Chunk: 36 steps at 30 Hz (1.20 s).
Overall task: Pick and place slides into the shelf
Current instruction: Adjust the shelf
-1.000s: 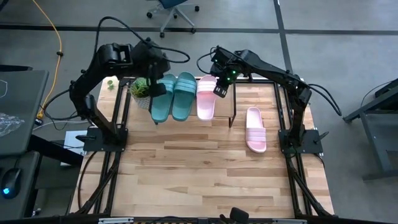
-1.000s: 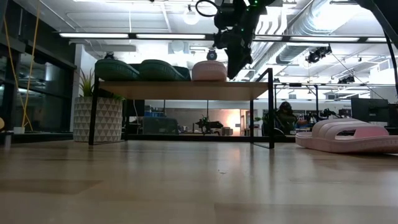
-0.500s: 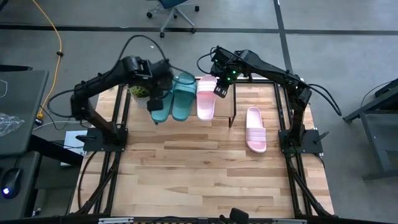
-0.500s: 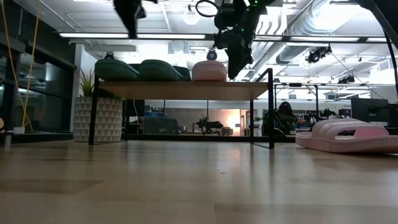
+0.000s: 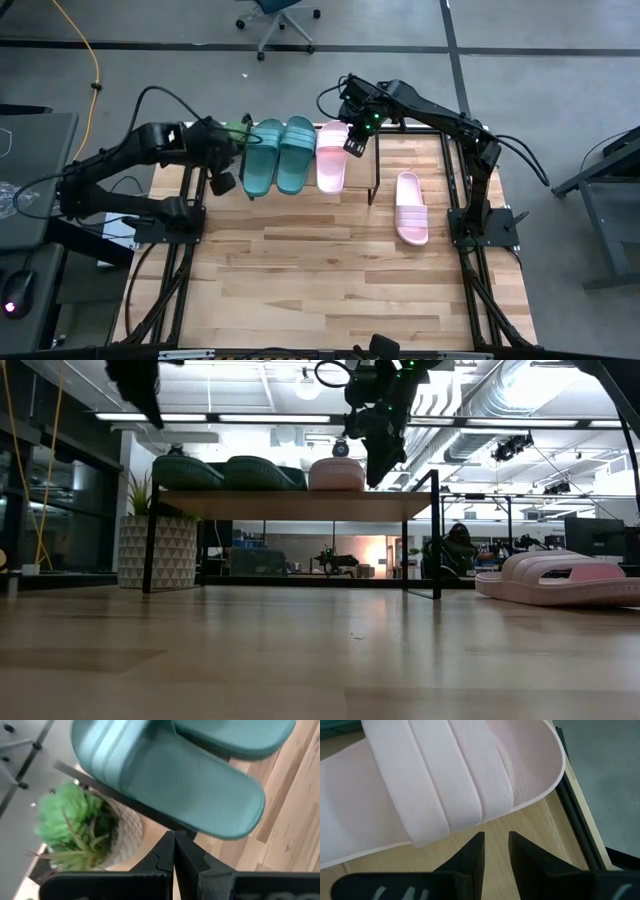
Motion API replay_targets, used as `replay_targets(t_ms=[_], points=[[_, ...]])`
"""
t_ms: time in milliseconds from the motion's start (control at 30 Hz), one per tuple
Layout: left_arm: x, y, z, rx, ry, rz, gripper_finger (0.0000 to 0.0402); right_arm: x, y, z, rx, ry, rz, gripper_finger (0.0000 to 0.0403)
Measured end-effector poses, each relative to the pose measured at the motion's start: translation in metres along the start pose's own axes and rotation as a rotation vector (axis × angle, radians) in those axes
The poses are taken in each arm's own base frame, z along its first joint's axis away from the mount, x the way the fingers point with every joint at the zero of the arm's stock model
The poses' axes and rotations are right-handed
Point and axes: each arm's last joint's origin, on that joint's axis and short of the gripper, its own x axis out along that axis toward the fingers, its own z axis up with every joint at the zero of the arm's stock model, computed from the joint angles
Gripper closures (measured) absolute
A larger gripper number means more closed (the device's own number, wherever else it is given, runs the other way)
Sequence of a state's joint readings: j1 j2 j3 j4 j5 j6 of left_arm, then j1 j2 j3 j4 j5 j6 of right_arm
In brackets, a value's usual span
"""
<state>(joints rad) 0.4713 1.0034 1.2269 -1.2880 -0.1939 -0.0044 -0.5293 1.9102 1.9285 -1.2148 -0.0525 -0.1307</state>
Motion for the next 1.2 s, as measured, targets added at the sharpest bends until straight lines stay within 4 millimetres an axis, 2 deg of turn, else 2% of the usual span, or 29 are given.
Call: replay_targets(t_ms=[333,467,833,1200], points=[[0.037,-0.009,-0.02,-0.019,0.06,-0.051,0.0401,0.0,0.0,0.0,0.021,-0.001,0.005,0.0324],[0.042,-0.009,-0.023,-0.007,0.077,-0.022,0.0402,0.0,0.0,0.0,0.026,-0.001,0.007,0.0324],[0.056,-0.012,-0.032,0.226,0.133,-0.037,0.0402,0.0,0.0,0.002,0.025,-0.019,0.005,0.0324],[0.063,-0.011,-0.026,0.212,0.053,0.024,0.0402,0.0,0.0,0.002,0.025,-0.025,0.004,0.0324]])
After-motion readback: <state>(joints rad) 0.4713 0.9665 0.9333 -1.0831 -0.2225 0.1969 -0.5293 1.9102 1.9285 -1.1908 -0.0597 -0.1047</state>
